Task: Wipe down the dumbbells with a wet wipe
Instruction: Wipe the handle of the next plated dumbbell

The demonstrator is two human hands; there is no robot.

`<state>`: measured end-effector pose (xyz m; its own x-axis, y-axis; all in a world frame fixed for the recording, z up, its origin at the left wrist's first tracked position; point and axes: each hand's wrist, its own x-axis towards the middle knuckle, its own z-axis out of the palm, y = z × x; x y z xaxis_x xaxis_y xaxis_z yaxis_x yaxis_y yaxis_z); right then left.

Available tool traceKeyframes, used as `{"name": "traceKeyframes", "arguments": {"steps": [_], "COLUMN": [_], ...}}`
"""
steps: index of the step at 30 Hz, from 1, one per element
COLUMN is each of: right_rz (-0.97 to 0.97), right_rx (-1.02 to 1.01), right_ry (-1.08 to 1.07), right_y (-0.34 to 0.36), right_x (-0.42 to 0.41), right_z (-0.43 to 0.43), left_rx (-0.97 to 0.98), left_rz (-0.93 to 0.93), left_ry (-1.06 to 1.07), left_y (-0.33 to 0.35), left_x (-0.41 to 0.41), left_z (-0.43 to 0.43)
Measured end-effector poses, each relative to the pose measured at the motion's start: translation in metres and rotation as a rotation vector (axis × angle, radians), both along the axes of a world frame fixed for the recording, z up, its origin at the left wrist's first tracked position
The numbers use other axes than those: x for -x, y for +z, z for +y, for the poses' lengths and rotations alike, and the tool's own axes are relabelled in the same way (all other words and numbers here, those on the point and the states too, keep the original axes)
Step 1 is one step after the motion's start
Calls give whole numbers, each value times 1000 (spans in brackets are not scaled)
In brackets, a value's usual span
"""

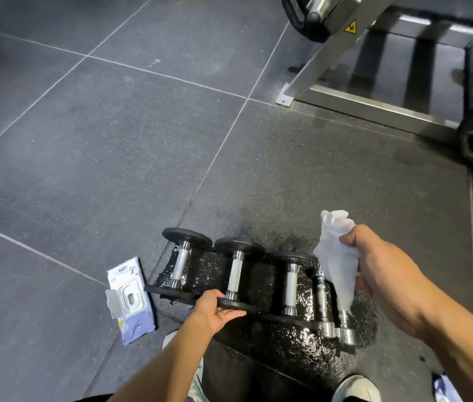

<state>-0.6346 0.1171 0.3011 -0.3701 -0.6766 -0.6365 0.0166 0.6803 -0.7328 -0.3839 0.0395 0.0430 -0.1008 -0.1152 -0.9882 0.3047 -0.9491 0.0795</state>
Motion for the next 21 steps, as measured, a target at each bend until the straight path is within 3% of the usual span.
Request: {"name": "traceKeyframes", "arguments": {"steps": [4,8,11,14,17,21], "right_rz": [-4,98,369,883,1144,1110], "right_rx": [7,178,403,555,381,153], "right_ry": [95,180,334,629,918,1214], "right_y": [10,30,51,46,30,40], "right_x": [-5,-13,-25,-27,-31,-11], "right_z": [3,5,6,10,8,16], "left_rx": [50,147,261,316,314,306], "left_rz": [33,67,94,161,259,360], "left_ry": [12,-65,-185,-256,-286,-299], "left_y": [51,136,205,257,289,309], "left_x": [8,18,25,32,40,47], "left_z": [-6,-18,-20,-14,7,28]}}
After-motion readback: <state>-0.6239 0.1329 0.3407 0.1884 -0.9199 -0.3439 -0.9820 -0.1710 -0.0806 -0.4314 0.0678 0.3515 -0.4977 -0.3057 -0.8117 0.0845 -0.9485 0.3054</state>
